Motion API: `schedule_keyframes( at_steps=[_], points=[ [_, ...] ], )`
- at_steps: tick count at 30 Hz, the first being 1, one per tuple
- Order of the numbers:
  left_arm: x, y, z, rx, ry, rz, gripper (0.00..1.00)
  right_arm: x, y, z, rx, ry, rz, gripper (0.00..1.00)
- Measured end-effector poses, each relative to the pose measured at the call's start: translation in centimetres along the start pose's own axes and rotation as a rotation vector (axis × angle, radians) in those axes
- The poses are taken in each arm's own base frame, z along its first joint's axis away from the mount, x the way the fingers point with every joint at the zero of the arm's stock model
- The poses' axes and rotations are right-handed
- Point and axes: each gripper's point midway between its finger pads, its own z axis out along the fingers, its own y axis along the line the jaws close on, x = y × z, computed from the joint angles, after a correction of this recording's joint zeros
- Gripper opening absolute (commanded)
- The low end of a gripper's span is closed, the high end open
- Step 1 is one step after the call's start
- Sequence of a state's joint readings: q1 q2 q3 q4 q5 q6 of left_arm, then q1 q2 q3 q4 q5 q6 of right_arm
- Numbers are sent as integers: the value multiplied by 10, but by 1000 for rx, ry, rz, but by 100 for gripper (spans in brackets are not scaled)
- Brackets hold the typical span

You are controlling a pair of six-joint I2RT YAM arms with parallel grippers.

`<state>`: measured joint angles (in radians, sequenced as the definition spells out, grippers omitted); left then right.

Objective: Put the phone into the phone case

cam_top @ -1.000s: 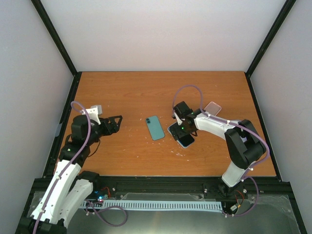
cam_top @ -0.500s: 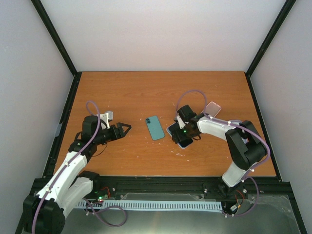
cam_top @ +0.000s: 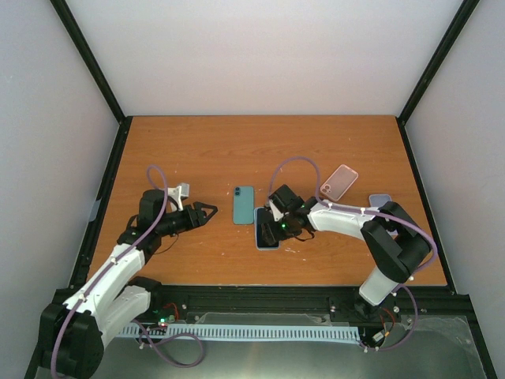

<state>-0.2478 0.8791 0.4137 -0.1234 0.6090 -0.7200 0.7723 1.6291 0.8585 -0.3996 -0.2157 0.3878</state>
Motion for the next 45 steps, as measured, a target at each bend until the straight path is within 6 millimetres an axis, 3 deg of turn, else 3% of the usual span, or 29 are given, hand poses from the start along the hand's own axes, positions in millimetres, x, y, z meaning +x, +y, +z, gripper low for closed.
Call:
schedule_keyframes(
  at_steps=[13,21,27,37,39,45],
  points=[
    [21,14,26,18,82,-51,50,-24,-13,-9,67,-170,109,39],
    [52,11,57,26,194,-53,46,-34,-15,-11,83,-218,129,35],
    [75,6,87,28,288,-60,44,-40,-12,-10,64,-246,144,39],
    [75,8,111,27,303,-63,44,-34,-23,-8,86,-285,191,40],
    [74,8,115,28,306,-63,44,-26,-29,-4,101,-268,202,37],
    [78,11,122,25,322,-64,43,-28,-26,-4,80,-281,206,25]
  ],
)
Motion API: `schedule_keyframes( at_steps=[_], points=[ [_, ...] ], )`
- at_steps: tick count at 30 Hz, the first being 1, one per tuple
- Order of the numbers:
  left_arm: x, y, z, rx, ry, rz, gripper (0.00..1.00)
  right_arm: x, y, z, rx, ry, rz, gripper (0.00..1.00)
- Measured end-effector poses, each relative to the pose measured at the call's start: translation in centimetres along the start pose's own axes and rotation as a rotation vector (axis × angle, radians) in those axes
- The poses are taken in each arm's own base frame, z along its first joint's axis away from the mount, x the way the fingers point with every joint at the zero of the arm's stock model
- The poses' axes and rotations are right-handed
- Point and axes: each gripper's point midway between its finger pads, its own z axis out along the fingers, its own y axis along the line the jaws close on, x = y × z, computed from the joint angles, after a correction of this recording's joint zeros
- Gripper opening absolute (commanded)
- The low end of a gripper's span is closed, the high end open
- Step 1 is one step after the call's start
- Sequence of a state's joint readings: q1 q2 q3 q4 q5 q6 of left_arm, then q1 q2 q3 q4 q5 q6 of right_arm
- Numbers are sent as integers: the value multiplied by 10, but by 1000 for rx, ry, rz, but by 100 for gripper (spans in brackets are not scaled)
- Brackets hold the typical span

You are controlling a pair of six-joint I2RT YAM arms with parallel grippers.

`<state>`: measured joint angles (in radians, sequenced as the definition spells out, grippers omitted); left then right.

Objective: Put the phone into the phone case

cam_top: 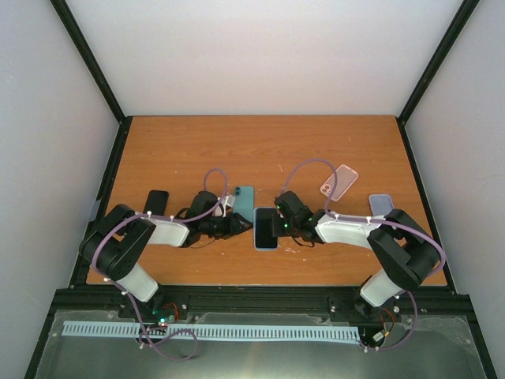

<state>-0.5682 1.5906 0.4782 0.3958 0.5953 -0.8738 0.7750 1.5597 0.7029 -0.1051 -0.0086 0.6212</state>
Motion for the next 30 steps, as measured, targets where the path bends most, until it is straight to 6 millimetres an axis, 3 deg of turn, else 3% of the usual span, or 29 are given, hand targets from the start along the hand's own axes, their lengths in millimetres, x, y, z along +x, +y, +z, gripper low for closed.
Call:
schedule_keyframes(
  at_steps=[6,12,18,25,30],
  points=[
    [6,3,10,-7,26,2,42,-4,5,0,-27,-18,-12,17],
    [8,-2,25,1,53,22,37,-3,8,2,-63,-33,-32,16],
    [7,0,28,-2,51,22,29,-4,6,3,-71,-59,-29,17],
    [6,2,28,-7,45,22,28,-8,7,3,-74,-82,-20,33],
    [6,1,29,-12,39,27,33,-5,9,-19,-111,-105,-4,41]
  ],
)
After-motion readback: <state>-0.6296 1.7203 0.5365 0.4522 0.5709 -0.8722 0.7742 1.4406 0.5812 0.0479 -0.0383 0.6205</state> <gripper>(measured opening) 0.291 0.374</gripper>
